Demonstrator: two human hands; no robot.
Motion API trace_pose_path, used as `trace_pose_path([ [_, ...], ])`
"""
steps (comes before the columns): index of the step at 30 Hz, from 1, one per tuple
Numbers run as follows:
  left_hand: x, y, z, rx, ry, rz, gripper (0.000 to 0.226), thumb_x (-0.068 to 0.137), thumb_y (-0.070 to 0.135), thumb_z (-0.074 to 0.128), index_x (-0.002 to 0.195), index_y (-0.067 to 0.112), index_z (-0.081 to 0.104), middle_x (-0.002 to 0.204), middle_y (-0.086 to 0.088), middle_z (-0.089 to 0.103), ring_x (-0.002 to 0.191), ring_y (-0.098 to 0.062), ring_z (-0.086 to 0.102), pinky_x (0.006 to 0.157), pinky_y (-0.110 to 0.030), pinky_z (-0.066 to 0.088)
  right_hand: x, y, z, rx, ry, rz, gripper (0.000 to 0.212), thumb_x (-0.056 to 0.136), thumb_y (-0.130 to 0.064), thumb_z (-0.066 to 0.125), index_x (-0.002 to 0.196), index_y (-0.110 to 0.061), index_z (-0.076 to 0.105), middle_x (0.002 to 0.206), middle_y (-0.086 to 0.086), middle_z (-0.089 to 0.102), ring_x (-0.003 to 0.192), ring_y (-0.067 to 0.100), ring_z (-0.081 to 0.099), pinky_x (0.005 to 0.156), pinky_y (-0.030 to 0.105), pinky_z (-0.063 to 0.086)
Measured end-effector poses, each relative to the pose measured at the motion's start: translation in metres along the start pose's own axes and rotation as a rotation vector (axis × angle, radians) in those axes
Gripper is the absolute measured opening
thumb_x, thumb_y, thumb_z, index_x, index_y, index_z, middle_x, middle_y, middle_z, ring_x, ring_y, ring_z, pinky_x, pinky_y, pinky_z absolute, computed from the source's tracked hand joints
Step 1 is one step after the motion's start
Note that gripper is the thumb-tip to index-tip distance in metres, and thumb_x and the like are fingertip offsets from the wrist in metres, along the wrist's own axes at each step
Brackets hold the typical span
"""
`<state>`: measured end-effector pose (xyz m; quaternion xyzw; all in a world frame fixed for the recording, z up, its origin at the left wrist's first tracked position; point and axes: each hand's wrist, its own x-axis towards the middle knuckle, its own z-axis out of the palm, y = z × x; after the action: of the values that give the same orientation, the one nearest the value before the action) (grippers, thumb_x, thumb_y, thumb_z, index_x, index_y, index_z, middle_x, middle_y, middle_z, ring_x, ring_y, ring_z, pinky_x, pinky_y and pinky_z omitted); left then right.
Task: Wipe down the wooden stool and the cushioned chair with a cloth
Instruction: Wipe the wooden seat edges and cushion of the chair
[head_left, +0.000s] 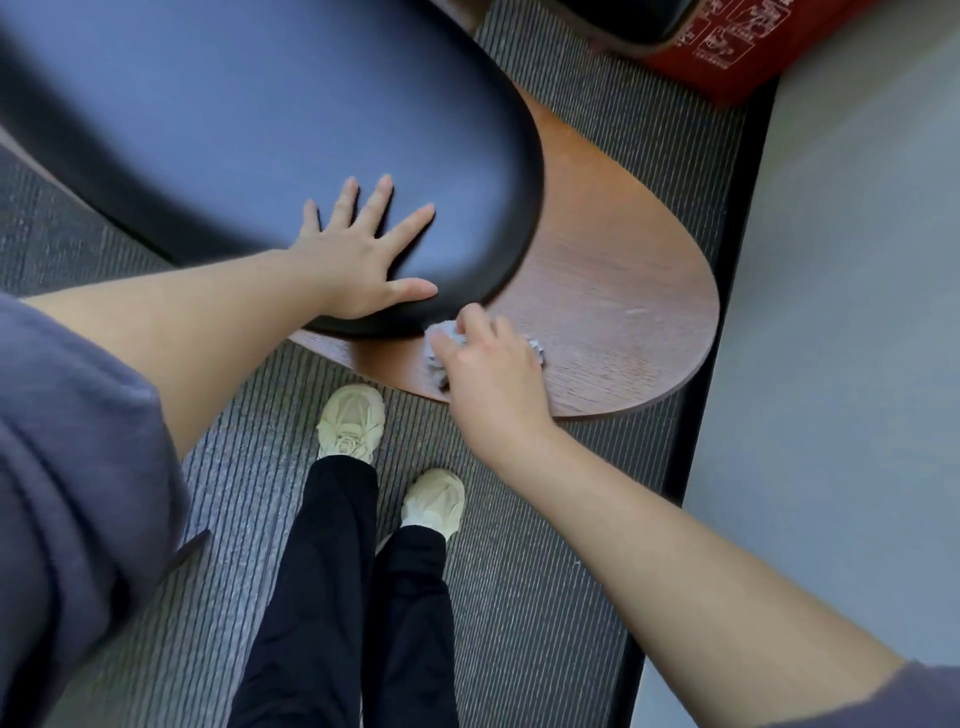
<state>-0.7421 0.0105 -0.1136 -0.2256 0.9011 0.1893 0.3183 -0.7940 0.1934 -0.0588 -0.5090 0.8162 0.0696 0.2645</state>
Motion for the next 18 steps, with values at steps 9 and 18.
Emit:
trace_pose_path([
  [9, 0.001, -0.002, -0.005, -0.068, -0.048, -0.039, 0.08, 0.087, 0.075, 0.031, 0.148, 0.051, -0.013, 0.161, 0.0, -0.023, 0.148, -0.031, -0.019, 0.115, -0.063, -0.001, 0.006, -0.047, 0.015, -0.007, -0.012, -0.118, 0.047, 0.09, -0.017, 0.026, 0.129, -0.021, 0.052, 0.122, 0.005, 0.043, 0.106, 0.028, 0.045, 0.073, 0.038, 0.033],
  [18, 0.003, -0.001, -0.002, -0.065, -0.04, -0.043, 0.078, 0.088, 0.074, 0.03, 0.149, 0.048, -0.014, 0.16, -0.001, -0.025, 0.147, -0.032, -0.021, 0.114, -0.064, -0.004, -0.012, -0.003, 0.002, -0.044, 0.015, -0.002, 0.049, 0.085, -0.019, 0.025, 0.124, -0.02, 0.055, 0.12, 0.007, 0.048, 0.105, 0.03, 0.049, 0.071, 0.038, 0.034],
])
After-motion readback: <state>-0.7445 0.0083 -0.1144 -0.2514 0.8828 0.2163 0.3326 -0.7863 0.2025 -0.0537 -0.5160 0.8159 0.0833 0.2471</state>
